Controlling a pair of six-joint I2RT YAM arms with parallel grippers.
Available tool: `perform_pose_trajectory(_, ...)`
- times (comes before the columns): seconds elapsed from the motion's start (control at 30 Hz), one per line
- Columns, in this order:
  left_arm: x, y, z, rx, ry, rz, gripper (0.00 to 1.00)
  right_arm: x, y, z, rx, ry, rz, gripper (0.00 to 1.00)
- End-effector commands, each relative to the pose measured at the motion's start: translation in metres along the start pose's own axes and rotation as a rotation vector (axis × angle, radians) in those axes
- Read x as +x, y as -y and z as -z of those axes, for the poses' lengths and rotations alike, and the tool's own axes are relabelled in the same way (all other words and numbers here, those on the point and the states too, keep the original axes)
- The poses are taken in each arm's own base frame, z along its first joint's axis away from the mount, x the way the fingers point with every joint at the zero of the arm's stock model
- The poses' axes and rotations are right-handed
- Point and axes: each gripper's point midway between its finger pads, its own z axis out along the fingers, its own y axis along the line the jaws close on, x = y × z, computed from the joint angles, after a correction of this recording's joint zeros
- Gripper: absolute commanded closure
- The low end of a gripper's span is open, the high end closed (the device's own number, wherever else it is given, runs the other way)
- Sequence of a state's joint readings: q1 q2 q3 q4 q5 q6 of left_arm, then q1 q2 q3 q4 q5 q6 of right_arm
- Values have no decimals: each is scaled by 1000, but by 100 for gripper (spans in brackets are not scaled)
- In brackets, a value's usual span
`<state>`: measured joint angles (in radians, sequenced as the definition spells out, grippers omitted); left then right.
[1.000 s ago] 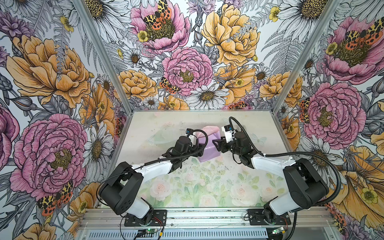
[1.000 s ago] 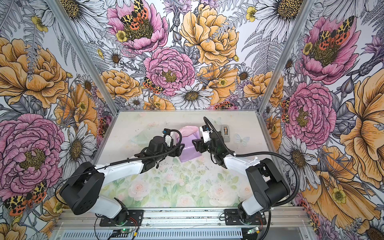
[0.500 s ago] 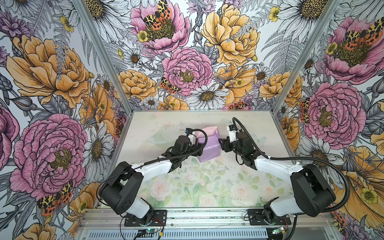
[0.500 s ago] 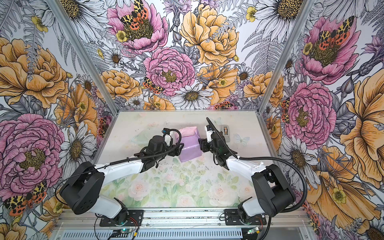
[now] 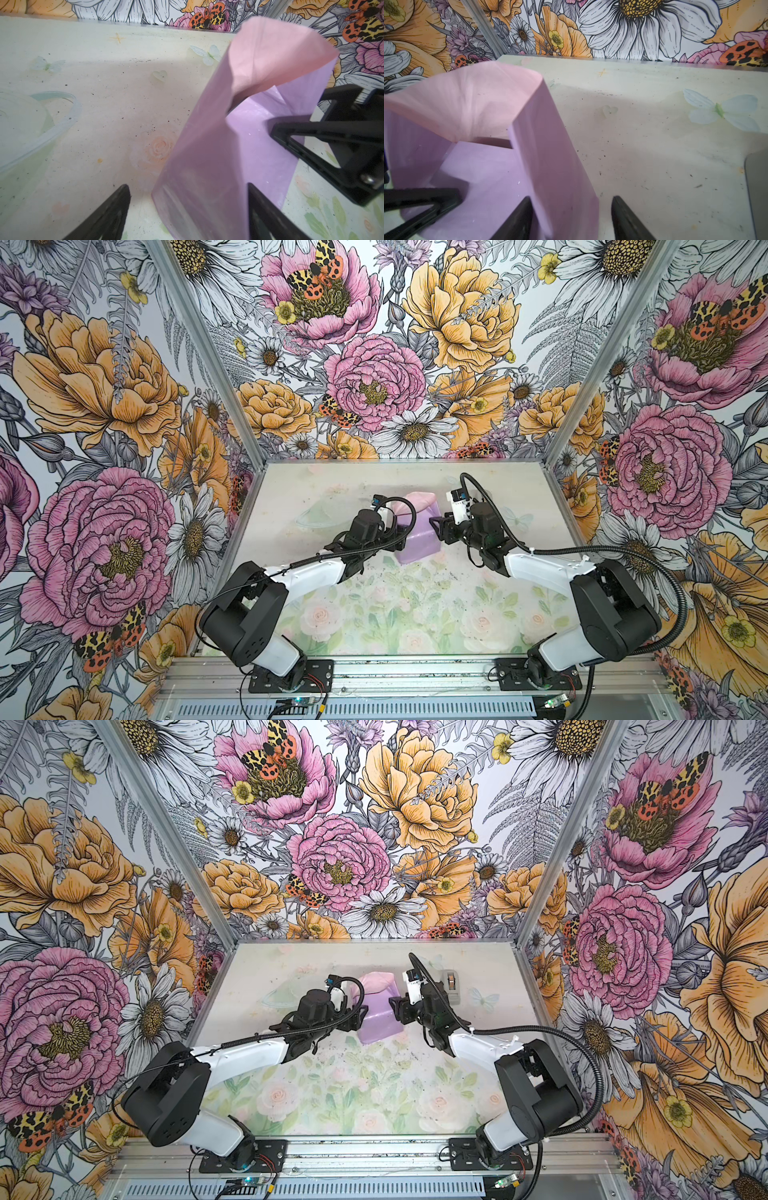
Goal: Wrap the gift box in paper
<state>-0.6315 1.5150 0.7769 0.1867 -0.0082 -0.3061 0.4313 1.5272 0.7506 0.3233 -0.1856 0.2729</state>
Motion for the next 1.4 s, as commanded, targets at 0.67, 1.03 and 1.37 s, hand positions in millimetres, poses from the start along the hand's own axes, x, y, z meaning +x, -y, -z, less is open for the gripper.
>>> perform_pose_trajectory(0.67, 43, -29, -2, -118, -146, -51, 14, -5, -1, -10, 74, 40, 3, 77)
perform_pose_trajectory(1.03, 45, -30, -2, -124, -151, -58, 14, -12, -3, -7, 88, 78, -2, 97)
perform_pose_trajectory(1.37, 45, -29, -2, -124, -153, -65, 14, -29, -10, -8, 48, 112, -15, 76)
